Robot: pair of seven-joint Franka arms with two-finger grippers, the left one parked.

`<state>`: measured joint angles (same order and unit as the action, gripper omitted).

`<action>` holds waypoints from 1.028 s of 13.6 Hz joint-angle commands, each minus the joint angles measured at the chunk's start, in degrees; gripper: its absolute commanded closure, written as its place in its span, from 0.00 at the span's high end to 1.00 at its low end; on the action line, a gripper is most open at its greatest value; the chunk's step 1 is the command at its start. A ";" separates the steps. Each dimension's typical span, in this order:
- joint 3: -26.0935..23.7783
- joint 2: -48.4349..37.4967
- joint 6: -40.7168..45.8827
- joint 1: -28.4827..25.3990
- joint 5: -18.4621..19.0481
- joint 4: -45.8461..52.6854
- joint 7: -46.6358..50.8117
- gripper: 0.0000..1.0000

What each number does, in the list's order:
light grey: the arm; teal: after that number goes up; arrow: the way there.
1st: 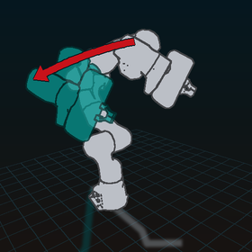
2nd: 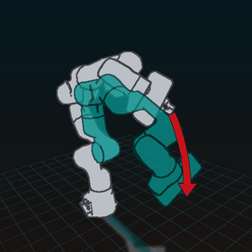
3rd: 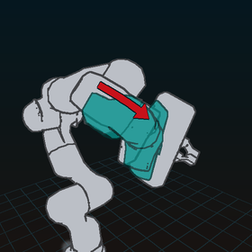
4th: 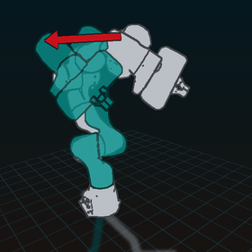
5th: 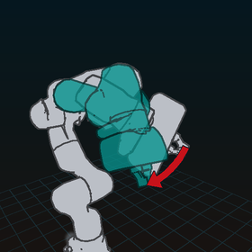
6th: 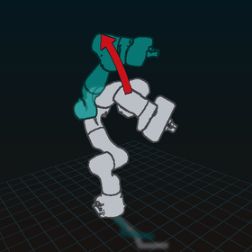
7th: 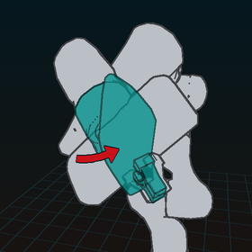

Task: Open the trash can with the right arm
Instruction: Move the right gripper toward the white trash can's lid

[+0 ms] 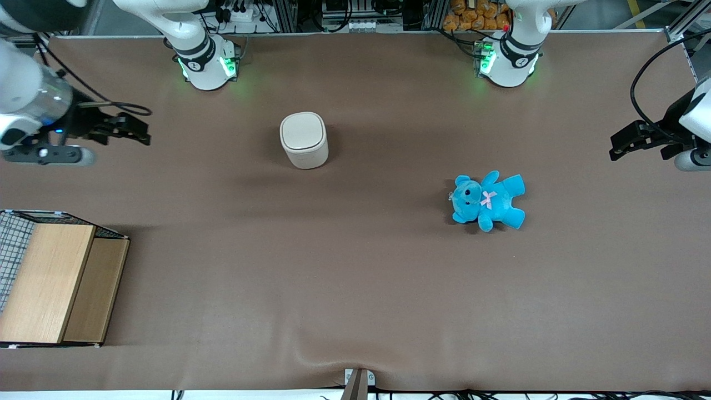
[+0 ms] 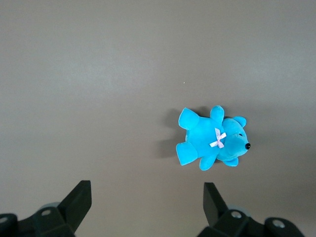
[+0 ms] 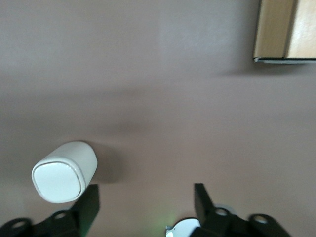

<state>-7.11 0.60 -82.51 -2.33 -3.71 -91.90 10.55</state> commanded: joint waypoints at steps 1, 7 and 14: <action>-3.34 -1.30 0.16 0.05 -0.59 -2.84 1.41 0.56; -11.33 -1.39 -2.55 -0.04 -3.05 -6.53 7.46 0.14; -19.15 -8.94 -19.07 -0.65 -6.39 -25.68 7.73 0.00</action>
<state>-24.43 -4.33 -98.13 -3.13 -8.67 -111.75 17.74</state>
